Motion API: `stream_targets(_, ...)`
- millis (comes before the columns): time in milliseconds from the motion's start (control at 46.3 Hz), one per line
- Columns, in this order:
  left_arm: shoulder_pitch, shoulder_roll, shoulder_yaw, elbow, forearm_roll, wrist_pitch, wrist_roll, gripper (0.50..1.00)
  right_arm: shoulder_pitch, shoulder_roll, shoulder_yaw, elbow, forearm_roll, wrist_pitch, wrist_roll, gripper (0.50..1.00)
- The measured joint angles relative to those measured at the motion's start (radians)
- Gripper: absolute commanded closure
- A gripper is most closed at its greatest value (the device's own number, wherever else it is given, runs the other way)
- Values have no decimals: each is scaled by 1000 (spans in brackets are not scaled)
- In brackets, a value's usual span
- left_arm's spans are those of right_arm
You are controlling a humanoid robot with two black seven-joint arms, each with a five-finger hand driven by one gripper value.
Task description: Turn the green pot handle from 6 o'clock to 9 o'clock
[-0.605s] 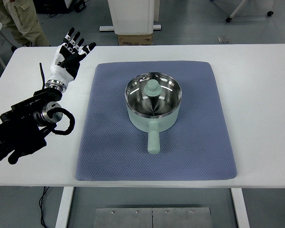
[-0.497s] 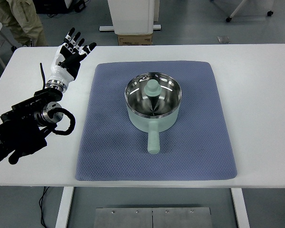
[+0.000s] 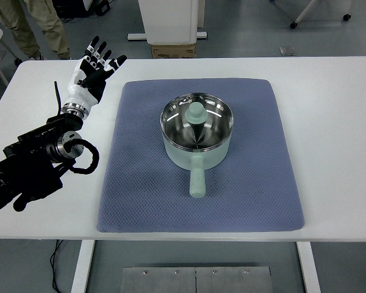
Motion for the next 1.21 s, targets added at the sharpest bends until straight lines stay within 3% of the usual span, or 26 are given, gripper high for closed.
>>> stream_targets(1210,16,-16,-2,0,-4,3,0,500,0,0,0,0,0,0,0,500)
